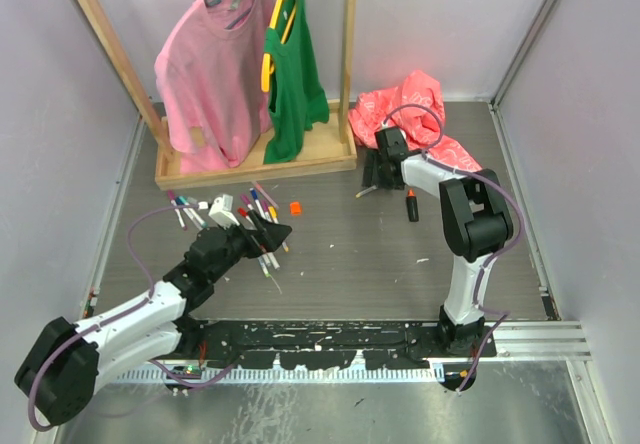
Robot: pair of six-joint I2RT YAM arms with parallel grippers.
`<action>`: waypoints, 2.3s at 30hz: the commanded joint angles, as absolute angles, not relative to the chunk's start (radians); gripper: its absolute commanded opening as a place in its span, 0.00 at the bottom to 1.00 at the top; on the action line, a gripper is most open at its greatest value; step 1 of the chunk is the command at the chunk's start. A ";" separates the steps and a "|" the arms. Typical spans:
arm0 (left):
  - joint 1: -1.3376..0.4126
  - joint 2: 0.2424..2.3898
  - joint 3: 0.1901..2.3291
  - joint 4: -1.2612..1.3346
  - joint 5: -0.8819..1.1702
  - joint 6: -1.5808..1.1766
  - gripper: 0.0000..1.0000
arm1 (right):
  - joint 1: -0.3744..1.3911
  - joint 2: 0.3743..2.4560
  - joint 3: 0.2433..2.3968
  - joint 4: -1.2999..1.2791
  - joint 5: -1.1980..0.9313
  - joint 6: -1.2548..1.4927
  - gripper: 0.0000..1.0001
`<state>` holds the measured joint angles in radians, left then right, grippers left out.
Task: Open the pen caps
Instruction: Pick up the pen from the center of the board.
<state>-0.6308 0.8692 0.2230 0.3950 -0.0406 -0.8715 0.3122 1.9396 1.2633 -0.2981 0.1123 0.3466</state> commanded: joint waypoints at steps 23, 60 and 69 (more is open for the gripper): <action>-0.630 0.834 0.215 0.437 -0.035 -0.865 0.99 | 0.310 1.751 1.096 -0.309 0.065 0.140 0.13; -0.643 0.948 0.229 0.658 0.107 -0.946 0.99 | 0.222 1.858 1.171 -0.534 -0.158 -0.103 0.01; -0.656 0.963 0.219 0.790 0.160 -0.913 0.99 | 0.181 1.650 1.136 -0.571 -0.513 -0.267 0.01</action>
